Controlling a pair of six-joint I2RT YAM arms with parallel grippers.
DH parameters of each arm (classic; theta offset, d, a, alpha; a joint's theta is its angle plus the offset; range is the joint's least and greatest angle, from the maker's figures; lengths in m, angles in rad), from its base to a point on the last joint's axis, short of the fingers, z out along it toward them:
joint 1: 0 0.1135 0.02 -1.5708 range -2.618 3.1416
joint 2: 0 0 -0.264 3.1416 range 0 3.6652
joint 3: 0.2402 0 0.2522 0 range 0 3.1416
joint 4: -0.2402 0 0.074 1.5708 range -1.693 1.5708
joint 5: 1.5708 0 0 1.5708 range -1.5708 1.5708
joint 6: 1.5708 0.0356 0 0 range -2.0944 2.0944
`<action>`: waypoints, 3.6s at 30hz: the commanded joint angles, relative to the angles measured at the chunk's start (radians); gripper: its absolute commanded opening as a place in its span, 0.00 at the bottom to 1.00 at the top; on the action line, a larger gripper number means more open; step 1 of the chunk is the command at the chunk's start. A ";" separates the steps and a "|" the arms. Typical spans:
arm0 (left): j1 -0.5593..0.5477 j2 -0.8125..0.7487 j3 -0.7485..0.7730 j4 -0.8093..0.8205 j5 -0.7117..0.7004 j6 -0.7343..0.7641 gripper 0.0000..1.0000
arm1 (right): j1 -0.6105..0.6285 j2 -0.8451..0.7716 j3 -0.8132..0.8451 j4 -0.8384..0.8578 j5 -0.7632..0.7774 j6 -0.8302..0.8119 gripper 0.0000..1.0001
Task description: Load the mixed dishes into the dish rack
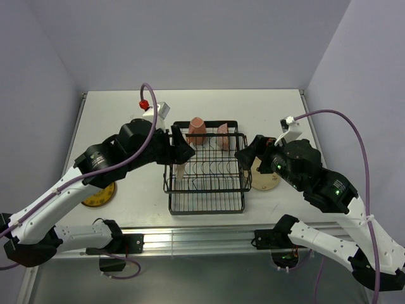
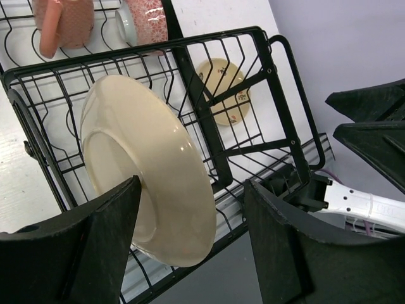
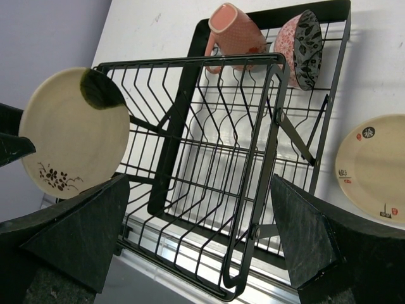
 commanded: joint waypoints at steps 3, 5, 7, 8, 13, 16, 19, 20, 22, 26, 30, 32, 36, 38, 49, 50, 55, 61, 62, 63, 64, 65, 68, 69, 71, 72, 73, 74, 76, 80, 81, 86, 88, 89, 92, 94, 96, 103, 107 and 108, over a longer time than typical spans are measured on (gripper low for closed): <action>-0.026 0.002 0.057 0.022 -0.046 -0.013 0.73 | -0.010 -0.004 -0.017 0.046 -0.008 -0.005 1.00; -0.026 -0.017 0.053 -0.001 -0.084 -0.027 0.73 | -0.010 -0.012 -0.024 0.047 -0.005 -0.005 1.00; -0.026 -0.061 0.048 -0.018 -0.156 -0.053 0.76 | -0.011 -0.016 -0.027 0.049 -0.003 -0.003 1.00; -0.026 -0.077 0.048 -0.024 -0.181 -0.059 0.77 | -0.011 -0.015 -0.027 0.049 -0.003 -0.003 1.00; -0.026 -0.156 0.080 -0.052 -0.328 -0.079 0.82 | -0.013 -0.010 -0.021 0.052 -0.015 -0.001 1.00; -0.026 -0.184 0.094 -0.010 -0.400 -0.066 0.84 | -0.013 -0.010 -0.024 0.057 -0.014 0.000 1.00; -0.002 -0.141 0.161 0.010 -0.512 -0.027 0.90 | -0.013 -0.009 -0.023 0.058 -0.018 -0.001 1.00; 0.017 -0.118 0.190 0.016 -0.516 -0.007 0.94 | -0.013 -0.007 -0.020 0.057 -0.017 -0.003 1.00; 0.122 -0.030 0.276 0.039 -0.470 0.057 0.97 | -0.013 -0.004 -0.014 0.055 -0.017 -0.006 1.00; 0.449 0.176 0.441 -0.047 -0.215 0.067 0.98 | -0.015 -0.007 0.008 0.044 -0.014 -0.005 1.00; 0.674 0.213 0.326 -0.087 -0.175 -0.082 0.99 | -0.015 -0.024 0.015 0.031 -0.005 -0.005 1.00; 0.718 0.190 0.239 -0.072 -0.228 -0.121 0.99 | -0.013 -0.027 0.019 0.026 -0.003 -0.012 1.00; 0.745 0.108 -0.023 -0.072 -0.328 -0.242 0.99 | -0.015 -0.021 0.023 0.015 -0.005 -0.020 1.00; 0.779 0.088 -0.093 -0.079 -0.312 -0.256 0.99 | -0.013 -0.015 0.025 0.018 -0.017 -0.020 1.00; 0.929 0.051 -0.364 -0.075 -0.243 -0.141 0.98 | -0.015 -0.013 -0.029 0.086 -0.083 -0.032 1.00; 0.957 0.043 -0.407 -0.059 -0.232 -0.125 0.97 | -0.015 -0.010 -0.024 0.084 -0.078 -0.035 1.00; 0.971 0.101 -0.447 -0.048 -0.230 -0.104 0.94 | -0.015 -0.018 -0.006 0.067 -0.094 -0.086 1.00; 0.983 0.213 -0.425 -0.038 -0.243 -0.108 0.93 | -0.015 -0.056 -0.023 0.078 -0.089 -0.143 1.00; 0.983 0.253 -0.406 -0.053 -0.247 -0.113 0.93 | -0.015 -0.052 -0.020 0.064 -0.086 -0.147 1.00; 0.985 0.273 -0.402 -0.059 -0.255 -0.118 0.93 | -0.015 -0.050 -0.017 0.058 -0.088 -0.158 1.00; 0.983 0.290 -0.401 -0.062 -0.273 -0.121 0.93 | -0.013 -0.050 -0.017 0.057 -0.097 -0.161 1.00; 0.983 0.323 -0.401 -0.061 -0.276 -0.125 0.92 | -0.013 -0.058 -0.020 0.057 -0.101 -0.161 1.00; 0.983 0.394 -0.397 -0.059 -0.293 -0.134 0.91 | -0.015 -0.074 -0.050 0.093 -0.129 -0.166 1.00; 0.982 0.412 -0.391 -0.071 -0.305 -0.138 0.90 | -0.015 -0.074 -0.057 0.099 -0.134 -0.167 1.00; 0.982 0.451 -0.383 -0.090 -0.351 -0.150 0.90 | -0.013 -0.070 -0.063 0.101 -0.140 -0.173 1.00; 0.982 0.463 -0.382 -0.108 -0.365 -0.154 0.89 | -0.015 -0.070 -0.070 0.101 -0.140 -0.176 1.00; 0.982 0.468 -0.378 -0.120 -0.380 -0.161 0.86 | -0.015 -0.071 -0.073 0.100 -0.135 -0.179 1.00; 0.982 0.472 -0.374 -0.127 -0.394 -0.171 0.84 | -0.013 -0.078 -0.078 0.101 -0.126 -0.179 1.00; 0.982 0.474 -0.375 -0.119 -0.425 -0.170 0.81 | -0.016 -0.084 -0.086 0.103 -0.111 -0.184 1.00; 0.982 0.520 -0.374 -0.113 -0.445 -0.161 0.75 | -0.016 -0.101 -0.084 0.098 -0.104 -0.193 1.00; 0.982 0.528 -0.380 -0.107 -0.456 -0.159 0.74 | -0.016 -0.105 -0.080 0.096 -0.100 -0.193 1.00; 0.982 0.600 -0.401 -0.055 -0.474 -0.144 0.75 | -0.015 -0.131 -0.078 0.089 -0.106 -0.198 1.00; 0.982 0.632 -0.411 -0.039 -0.473 -0.142 0.75 | -0.015 -0.134 -0.070 0.078 -0.094 -0.204 1.00; 0.982 0.643 -0.414 -0.027 -0.473 -0.138 0.75 | -0.016 -0.136 -0.067 0.064 -0.086 -0.204 1.00; 0.982 0.667 -0.429 -0.003 -0.468 -0.135 0.72 | -0.016 -0.156 -0.076 0.066 -0.066 -0.202 1.00; 0.982 0.670 -0.452 0.017 -0.465 -0.133 0.67 | -0.016 -0.154 -0.077 0.064 -0.069 -0.204 1.00; 0.982 0.679 -0.458 0.028 -0.456 -0.139 0.59 | -0.015 -0.151 -0.070 0.054 -0.065 -0.205 1.00; 0.982 0.664 -0.437 0.033 -0.416 -0.138 0.00 | -0.016 -0.136 -0.037 0.041 -0.071 -0.189 1.00; 0.982 0.557 -0.377 -0.001 -0.358 -0.109 0.00 | -0.016 -0.119 -0.006 0.026 -0.074 -0.192 1.00; 0.982 0.528 -0.368 -0.002 -0.341 -0.102 0.00 | -0.016 -0.117 0.008 0.017 -0.072 -0.195 1.00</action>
